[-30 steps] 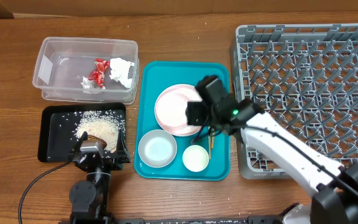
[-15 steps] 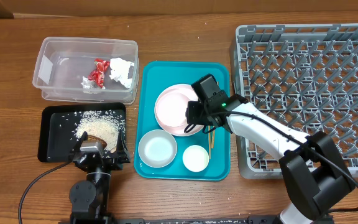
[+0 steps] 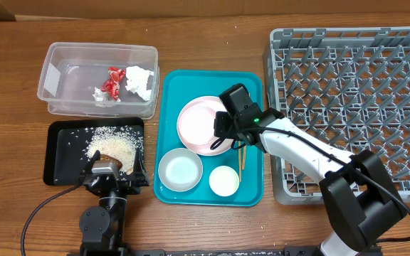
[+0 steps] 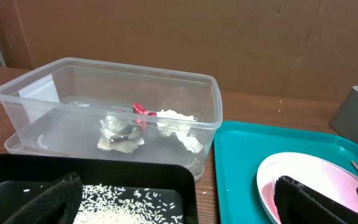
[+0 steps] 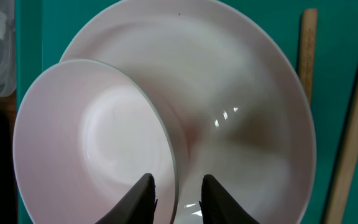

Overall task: Sort waste into correct bins and load items into the dishwasher
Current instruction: 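Move the right gripper to the pink bowl and grasp its rim, then lift the pink bowl with the right gripper over the dish rack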

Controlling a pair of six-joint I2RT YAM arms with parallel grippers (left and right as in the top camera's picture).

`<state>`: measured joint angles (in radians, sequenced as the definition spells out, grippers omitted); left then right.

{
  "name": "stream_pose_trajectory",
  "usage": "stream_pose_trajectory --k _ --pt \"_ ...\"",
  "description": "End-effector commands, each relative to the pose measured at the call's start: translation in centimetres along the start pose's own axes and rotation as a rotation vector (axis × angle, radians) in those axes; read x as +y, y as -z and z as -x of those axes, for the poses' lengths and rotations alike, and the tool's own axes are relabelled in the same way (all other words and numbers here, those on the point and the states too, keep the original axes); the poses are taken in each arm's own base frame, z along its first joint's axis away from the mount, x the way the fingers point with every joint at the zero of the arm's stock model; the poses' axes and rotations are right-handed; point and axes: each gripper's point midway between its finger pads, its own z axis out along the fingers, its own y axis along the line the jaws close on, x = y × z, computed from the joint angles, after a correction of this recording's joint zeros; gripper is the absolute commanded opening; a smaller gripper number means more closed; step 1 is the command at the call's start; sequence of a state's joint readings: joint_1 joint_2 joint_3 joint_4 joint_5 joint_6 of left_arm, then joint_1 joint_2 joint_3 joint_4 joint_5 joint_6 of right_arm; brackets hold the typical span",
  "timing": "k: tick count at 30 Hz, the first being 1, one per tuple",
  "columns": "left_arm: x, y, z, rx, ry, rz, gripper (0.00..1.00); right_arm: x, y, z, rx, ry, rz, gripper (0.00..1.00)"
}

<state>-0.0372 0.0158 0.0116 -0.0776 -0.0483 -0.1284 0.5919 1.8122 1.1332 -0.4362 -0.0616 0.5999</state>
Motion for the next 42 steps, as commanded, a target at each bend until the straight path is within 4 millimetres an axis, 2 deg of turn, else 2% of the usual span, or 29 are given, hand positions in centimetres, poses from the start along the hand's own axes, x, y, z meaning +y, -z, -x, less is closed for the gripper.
stream_pose_trajectory --k 1,8,16,22,27,30,33,38,42 --pt "0.2 0.0 0.1 -0.012 0.01 0.007 1.0 -0.3 -0.5 -0.4 -0.002 -0.023 -0.014 0.26" --pt "0.2 0.0 0.1 -0.012 0.01 0.007 1.0 -0.7 -1.5 -0.4 0.002 -0.088 -0.021 0.19" --pt "0.2 0.0 0.1 -0.012 0.01 0.007 1.0 -0.6 -1.7 -0.4 0.001 -0.087 -0.02 0.23" --pt "0.2 0.0 0.1 -0.012 0.01 0.007 1.0 -0.6 -1.7 0.0 -0.012 -0.088 -0.014 0.04" --pt "0.2 0.0 0.1 -0.012 0.01 0.007 1.0 -0.7 -0.8 0.4 -0.012 -0.086 -0.043 0.04" --pt "0.2 0.0 0.1 -0.012 0.01 0.007 1.0 -1.3 1.4 2.0 -0.065 -0.086 -0.119 0.04" --pt "0.2 0.0 0.1 -0.012 0.01 0.007 1.0 -1.8 5.3 4.2 -0.159 -0.084 -0.192 0.04" --pt "0.2 0.0 0.1 -0.012 0.01 0.007 1.0 -3.9 15.3 8.3 -0.447 -0.104 -0.351 0.04" --pt "0.2 0.0 0.1 -0.012 0.01 0.007 1.0 -8.3 24.8 9.8 -0.732 -0.144 -0.609 0.04"
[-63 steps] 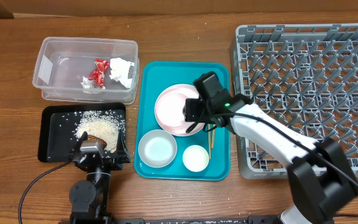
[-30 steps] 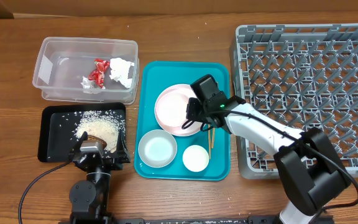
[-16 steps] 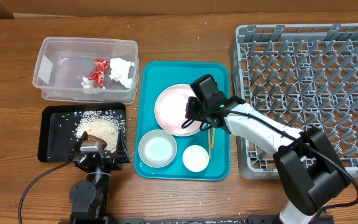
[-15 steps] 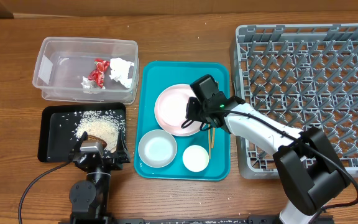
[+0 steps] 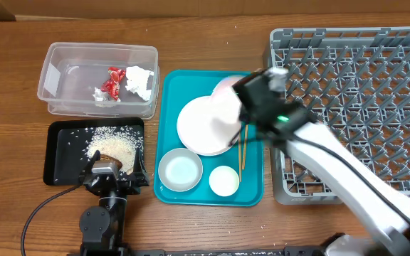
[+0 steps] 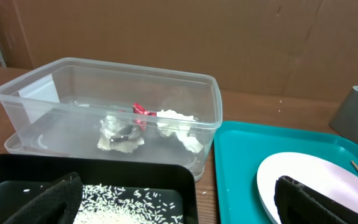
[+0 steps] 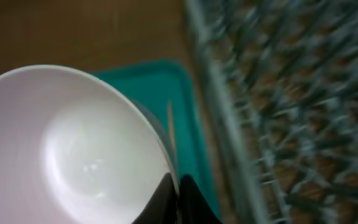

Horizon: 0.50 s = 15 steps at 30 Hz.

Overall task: Sort waste into correct bins and load items into the dishwasher
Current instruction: 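Lift the pink bowl with the right gripper over the dish rack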

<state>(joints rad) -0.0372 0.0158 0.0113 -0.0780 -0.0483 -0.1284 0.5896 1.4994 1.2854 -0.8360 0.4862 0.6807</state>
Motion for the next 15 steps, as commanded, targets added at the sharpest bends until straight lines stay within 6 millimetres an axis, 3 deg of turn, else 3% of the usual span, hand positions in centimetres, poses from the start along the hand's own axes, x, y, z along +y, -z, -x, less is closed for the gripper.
stream_pose_trajectory --k 1,4,6,11,15 --pt "0.2 0.0 0.1 -0.013 0.011 0.007 1.0 -7.3 6.4 7.4 -0.387 -0.072 -0.305 0.04" --pt "0.2 0.0 0.2 -0.013 0.011 0.007 1.0 -13.2 9.7 10.0 -0.558 -0.092 -0.589 0.04" --pt "0.2 0.0 0.2 -0.013 0.011 0.007 1.0 -15.6 9.8 10.6 -0.574 -0.112 -0.686 0.04" --pt "0.2 0.0 0.2 -0.013 0.011 0.007 1.0 -20.6 7.4 11.2 -0.525 -0.195 -0.822 0.04" --pt "0.2 0.0 0.2 -0.013 0.01 0.007 1.0 -23.3 4.6 11.7 -0.419 -0.11 -0.923 0.04"
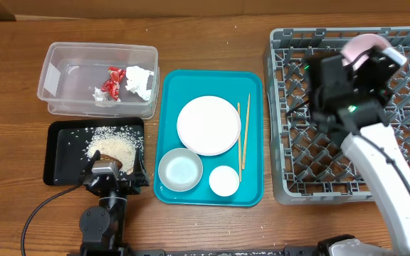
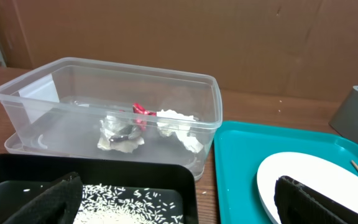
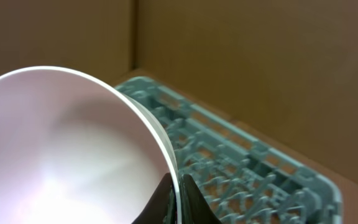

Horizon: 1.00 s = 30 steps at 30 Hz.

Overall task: Sort waste into correct bins and load items into the dishwasher
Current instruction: 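Lift the pink bowl with the right gripper over the dish rack, then lower the pink bowl upright into the rack slots and release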

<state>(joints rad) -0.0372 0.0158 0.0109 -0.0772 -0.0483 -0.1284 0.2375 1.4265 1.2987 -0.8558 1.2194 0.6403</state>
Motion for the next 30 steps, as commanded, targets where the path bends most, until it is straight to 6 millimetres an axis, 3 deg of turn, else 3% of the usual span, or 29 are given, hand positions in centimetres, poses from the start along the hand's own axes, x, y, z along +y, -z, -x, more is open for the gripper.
stream_pose_trajectory --k 1,6,15,30 --pt "0.2 0.0 0.2 -0.013 0.011 0.007 1.0 0.2 -3.3 -1.0 0.025 0.188 -0.078 0.04" --pt "0.2 0.0 0.2 -0.013 0.01 0.007 1.0 3.4 -6.4 -3.8 0.116 0.401 0.01 0.04" --pt "0.2 0.0 0.2 -0.013 0.011 0.007 1.0 4.5 -8.0 -8.3 0.182 0.572 -0.027 0.04" --pt "0.2 0.0 0.2 -0.013 0.01 0.007 1.0 4.1 -8.5 -8.4 0.137 0.608 -0.126 0.04"
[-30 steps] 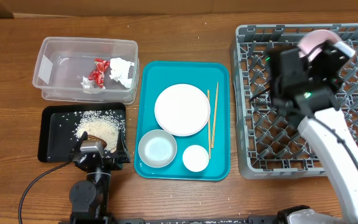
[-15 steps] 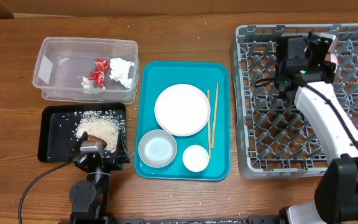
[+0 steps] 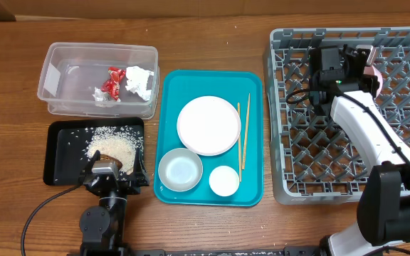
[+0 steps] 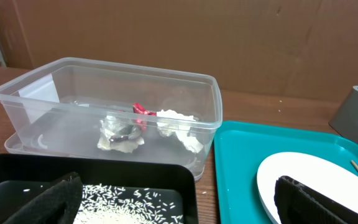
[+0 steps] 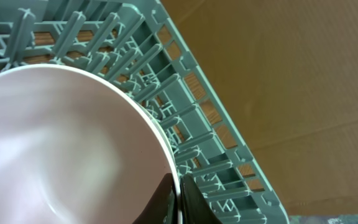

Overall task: Sort waste into correct bins and load items into the dishwasher
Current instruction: 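Lower the pink bowl upright into the rack slots and release, then move the right gripper back toward the white plate on the teal tray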

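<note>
A pink bowl [image 5: 61,143] stands on edge over the back rows of the grey dish rack [image 3: 354,142], with my right gripper [image 5: 176,186] shut on its rim. From overhead the bowl [image 3: 374,75] shows only as a thin pink edge beside the right gripper [image 3: 367,62]. Whether it rests in the tines cannot be told. The teal tray [image 3: 164,142] holds a white plate [image 3: 208,126], two chopsticks [image 3: 243,139], a white bowl [image 3: 180,171] and a small white cup [image 3: 224,180]. My left gripper [image 4: 179,208] stays open and empty by the black tray [image 3: 62,153].
The black tray holds loose rice [image 3: 112,146]. A clear plastic bin [image 3: 98,80] at the back left contains a red wrapper and crumpled white paper. Upright tines fill the rack. The left gripper's fingers [image 4: 55,199] frame the black tray and the plate's edge.
My right gripper has come down with the pink bowl from high above the rack's back to just over the back rows. The bowl now stands on edge. The left arm has not moved.
My right gripper's fingers were open astride the rim of the pink bowl on the white plate. Then they held it lifted over the teal tray's back right corner, then above the rack, and now low at the rack's back rows.
</note>
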Controlling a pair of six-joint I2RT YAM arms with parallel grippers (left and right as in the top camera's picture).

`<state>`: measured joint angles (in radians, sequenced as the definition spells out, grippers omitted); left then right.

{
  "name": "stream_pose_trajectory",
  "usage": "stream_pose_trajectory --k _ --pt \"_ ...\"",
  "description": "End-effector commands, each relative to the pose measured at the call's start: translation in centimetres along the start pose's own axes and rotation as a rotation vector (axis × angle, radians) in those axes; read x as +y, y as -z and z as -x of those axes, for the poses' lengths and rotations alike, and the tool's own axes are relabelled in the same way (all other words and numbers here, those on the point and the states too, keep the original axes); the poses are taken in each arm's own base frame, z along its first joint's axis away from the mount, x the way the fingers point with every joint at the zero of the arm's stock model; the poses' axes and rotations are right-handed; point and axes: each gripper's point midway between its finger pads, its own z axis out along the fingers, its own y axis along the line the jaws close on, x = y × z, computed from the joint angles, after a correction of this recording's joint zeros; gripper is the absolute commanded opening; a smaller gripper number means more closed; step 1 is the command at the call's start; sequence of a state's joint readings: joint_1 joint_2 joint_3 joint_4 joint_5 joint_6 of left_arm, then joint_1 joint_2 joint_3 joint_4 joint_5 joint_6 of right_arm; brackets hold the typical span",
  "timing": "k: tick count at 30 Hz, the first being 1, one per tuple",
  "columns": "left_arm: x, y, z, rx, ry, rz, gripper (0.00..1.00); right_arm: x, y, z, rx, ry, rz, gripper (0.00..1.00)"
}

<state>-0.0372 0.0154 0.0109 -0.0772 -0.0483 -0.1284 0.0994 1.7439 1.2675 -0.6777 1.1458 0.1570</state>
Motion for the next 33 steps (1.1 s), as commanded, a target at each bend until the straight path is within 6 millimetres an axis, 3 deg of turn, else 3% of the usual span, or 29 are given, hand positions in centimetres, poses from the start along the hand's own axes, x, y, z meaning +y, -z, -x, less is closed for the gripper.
stream_pose_trajectory --k 1,10,16,25,28,33 --pt "0.2 0.0 0.1 -0.012 0.01 0.007 1.0 0.1 0.1 -0.1 -0.013 0.014 -0.039 0.04" --pt "0.2 0.0 0.1 -0.012 0.01 0.007 1.0 2.9 3.8 0.6 -0.091 0.062 0.032 0.04" --pt "0.2 0.0 0.1 -0.012 0.01 0.007 1.0 4.1 3.5 -0.2 -0.08 0.111 0.03 0.04" --pt "0.2 0.0 0.1 -0.012 0.01 0.007 1.0 2.9 3.6 0.5 -0.11 0.087 -0.047 0.04" --pt "0.2 0.0 0.1 -0.012 0.01 0.007 1.0 1.6 3.7 1.5 -0.144 0.058 -0.129 0.04" --pt "0.2 0.0 0.1 -0.012 0.01 0.007 1.0 2.2 3.8 1.9 -0.148 0.082 -0.101 0.04"
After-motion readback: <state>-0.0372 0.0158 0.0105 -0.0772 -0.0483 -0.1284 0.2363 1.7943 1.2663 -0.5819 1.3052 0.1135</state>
